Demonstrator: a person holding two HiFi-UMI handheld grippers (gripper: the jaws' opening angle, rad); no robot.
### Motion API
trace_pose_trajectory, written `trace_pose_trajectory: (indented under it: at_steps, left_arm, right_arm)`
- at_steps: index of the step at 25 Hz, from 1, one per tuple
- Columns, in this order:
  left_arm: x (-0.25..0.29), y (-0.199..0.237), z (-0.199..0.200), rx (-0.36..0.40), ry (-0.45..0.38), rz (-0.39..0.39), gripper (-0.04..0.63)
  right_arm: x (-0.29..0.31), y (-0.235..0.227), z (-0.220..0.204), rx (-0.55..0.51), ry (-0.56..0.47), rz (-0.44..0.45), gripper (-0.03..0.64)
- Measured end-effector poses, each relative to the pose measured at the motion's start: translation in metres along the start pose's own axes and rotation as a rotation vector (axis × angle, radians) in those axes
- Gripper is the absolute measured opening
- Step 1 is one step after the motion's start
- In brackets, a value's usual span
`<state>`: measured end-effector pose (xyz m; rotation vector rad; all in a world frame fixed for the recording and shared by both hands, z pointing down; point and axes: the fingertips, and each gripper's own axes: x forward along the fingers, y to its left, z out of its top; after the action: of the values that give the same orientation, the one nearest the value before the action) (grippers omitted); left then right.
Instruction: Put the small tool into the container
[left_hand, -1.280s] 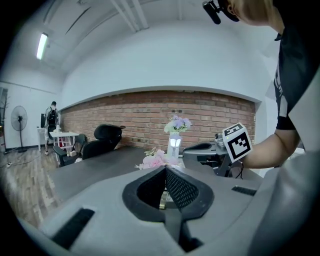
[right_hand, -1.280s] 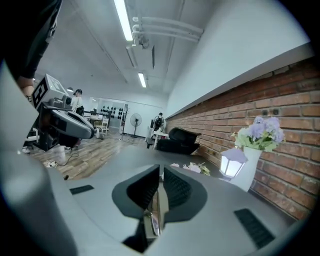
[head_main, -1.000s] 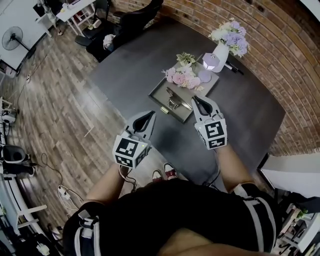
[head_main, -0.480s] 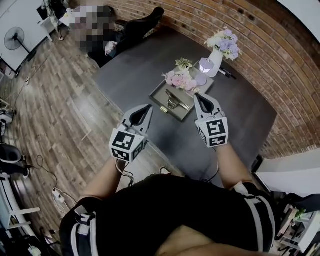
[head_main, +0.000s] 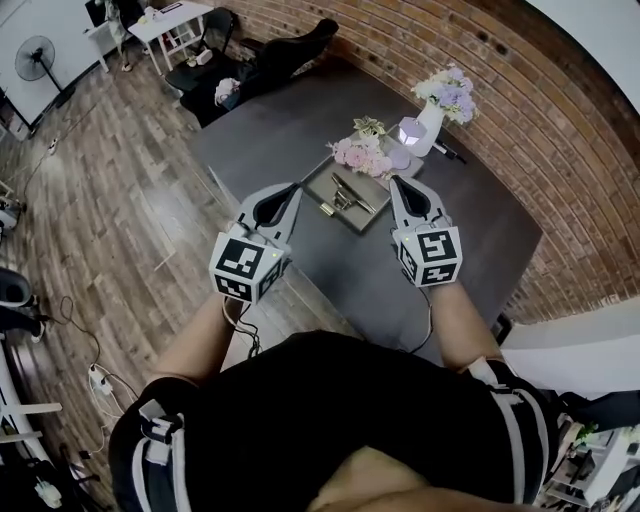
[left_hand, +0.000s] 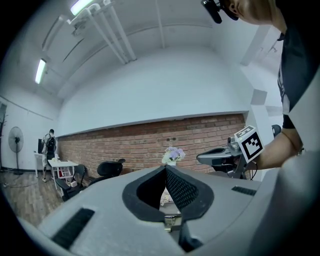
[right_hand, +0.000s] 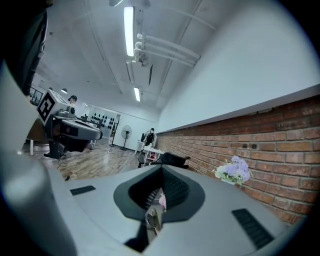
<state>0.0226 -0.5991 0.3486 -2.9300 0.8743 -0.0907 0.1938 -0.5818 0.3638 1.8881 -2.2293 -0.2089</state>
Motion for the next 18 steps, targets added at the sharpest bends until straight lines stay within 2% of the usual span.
trace_pose_trajectory:
  at_steps: [10,18]
  left_arm:
    - [-0.013,0.002,0.023,0.017,-0.064,0.003,0.009]
    - [-0.017,-0.002,0.029,0.026,-0.081,-0.004,0.009]
  right_arm:
    - [-0.009,0.018,0.032,0.017,-0.052,0.015,-0.003]
    - [-0.017,0.024,0.043,0.003,-0.06,0.015,-0.003]
